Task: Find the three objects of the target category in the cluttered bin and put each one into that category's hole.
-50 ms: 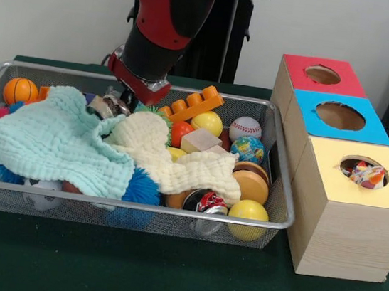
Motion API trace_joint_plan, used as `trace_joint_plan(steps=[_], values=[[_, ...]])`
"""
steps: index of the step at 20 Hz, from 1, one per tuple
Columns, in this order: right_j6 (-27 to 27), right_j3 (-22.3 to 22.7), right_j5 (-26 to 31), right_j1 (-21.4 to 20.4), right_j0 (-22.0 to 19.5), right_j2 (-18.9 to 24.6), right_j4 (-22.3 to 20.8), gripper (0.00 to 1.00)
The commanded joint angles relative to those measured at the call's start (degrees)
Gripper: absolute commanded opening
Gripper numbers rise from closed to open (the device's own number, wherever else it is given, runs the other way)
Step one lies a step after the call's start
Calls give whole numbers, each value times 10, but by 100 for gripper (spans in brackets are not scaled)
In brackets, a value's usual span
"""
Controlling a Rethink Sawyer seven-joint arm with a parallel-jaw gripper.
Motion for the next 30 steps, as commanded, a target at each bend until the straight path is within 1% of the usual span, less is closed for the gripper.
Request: trace_joint_plan(steps=[1,2,5,9,10,12,13,16,18,19,20,24,27,29,30], values=[[6,20,-2,-74,-8,71,-24,0],[5,23,16,-83,-5,70,-21,0],[4,26,47,-103,4,62,-21,0],[7,36,48,-118,6,64,-21,0],[8,39,56,-121,6,65,-18,0],[10,41,45,-117,5,69,-20,0],[10,39,55,-111,0,75,-16,0],[21,41,60,-99,0,79,-9,0],[27,44,57,-95,2,79,-8,0],[22,39,65,-92,4,77,-12,0],[21,39,65,-92,1,81,-10,100],[20,40,65,-92,-1,86,-9,100],[33,41,81,-89,11,74,-5,100],[50,46,91,-90,30,54,-6,100],[61,57,93,-93,31,55,2,100]])
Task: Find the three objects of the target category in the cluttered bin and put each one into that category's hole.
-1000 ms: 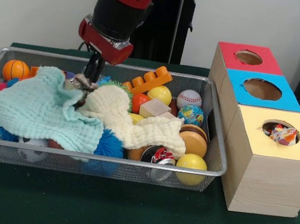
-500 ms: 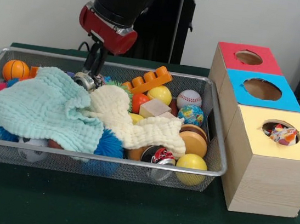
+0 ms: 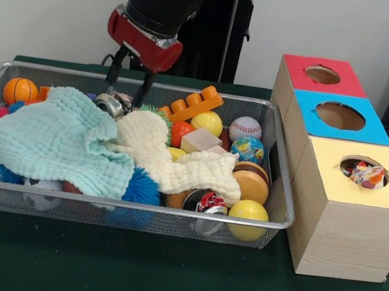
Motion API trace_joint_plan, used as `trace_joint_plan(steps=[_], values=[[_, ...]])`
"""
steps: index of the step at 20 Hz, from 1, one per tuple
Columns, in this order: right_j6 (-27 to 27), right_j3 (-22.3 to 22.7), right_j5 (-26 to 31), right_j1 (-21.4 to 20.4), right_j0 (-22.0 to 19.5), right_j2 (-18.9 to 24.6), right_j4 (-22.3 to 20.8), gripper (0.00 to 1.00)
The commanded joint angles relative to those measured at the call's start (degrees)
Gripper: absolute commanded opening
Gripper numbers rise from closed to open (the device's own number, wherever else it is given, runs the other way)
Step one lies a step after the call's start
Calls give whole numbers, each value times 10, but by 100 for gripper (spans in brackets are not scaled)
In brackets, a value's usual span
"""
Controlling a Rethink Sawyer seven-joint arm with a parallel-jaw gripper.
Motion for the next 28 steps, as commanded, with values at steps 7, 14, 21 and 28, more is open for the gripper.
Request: trace_joint_plan(steps=[7,14,21,28], values=[[104,87,106,20,65,9,16,100],[93,68,98,63,67,7,11,100],[95,51,42,112,53,8,8,100],[101,41,8,146,52,1,8,100]])
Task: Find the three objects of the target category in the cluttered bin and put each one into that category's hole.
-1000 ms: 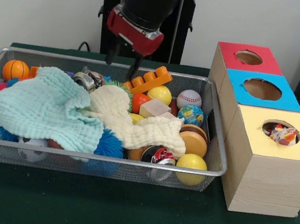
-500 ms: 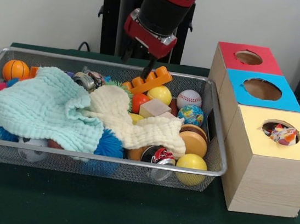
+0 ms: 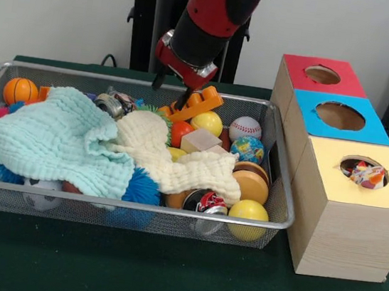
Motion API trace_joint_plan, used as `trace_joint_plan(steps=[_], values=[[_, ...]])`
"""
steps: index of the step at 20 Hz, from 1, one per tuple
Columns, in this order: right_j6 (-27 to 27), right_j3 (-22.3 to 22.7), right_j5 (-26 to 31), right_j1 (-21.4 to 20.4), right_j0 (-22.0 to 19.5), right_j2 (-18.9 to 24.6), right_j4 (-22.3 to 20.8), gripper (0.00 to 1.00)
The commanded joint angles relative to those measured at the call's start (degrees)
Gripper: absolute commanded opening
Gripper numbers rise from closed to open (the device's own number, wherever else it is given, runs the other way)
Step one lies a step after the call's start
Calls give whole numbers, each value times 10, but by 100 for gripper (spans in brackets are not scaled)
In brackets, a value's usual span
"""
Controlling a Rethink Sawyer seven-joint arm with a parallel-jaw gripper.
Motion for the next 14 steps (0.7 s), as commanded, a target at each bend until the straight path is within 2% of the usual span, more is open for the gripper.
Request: trace_joint_plan(steps=[1,7,14], values=[[101,-4,-44,58,-17,16,8,100],[95,8,-48,64,-25,20,13,100],[85,-15,-68,91,-36,13,7,100]])
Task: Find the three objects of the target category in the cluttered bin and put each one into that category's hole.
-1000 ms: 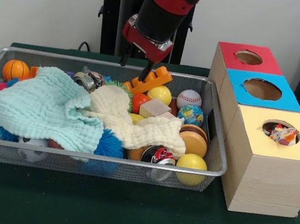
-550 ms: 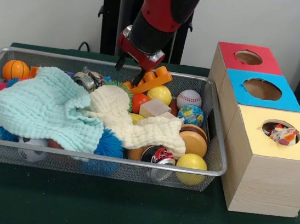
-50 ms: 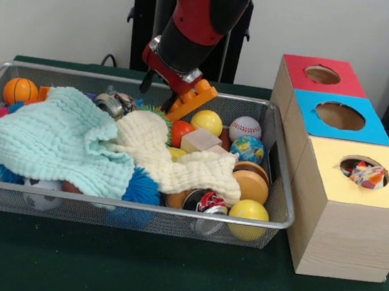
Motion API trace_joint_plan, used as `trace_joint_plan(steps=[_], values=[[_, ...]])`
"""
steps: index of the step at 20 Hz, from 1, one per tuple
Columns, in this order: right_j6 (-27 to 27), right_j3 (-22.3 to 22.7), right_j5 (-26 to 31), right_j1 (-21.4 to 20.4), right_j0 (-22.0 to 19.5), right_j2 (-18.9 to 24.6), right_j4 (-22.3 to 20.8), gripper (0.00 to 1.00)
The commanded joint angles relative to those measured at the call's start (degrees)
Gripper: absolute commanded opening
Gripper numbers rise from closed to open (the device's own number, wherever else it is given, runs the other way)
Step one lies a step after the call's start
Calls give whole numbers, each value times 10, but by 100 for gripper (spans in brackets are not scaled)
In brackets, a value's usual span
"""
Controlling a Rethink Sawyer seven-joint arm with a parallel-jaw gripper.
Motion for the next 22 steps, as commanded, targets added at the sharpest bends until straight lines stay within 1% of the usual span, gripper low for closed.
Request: trace_joint_plan(steps=[1,8,10,12,15,19,21,22], values=[[82,-15,-35,60,-28,29,5,100],[70,-31,-41,72,-43,34,4,100],[66,-30,-43,71,-47,38,3,100],[63,-25,-35,62,-50,41,3,100],[52,-13,-31,48,-65,58,2,100],[31,12,-31,25,-92,94,-1,100],[31,13,-33,10,-83,86,-9,100],[37,11,-41,2,-70,75,-14,100]])
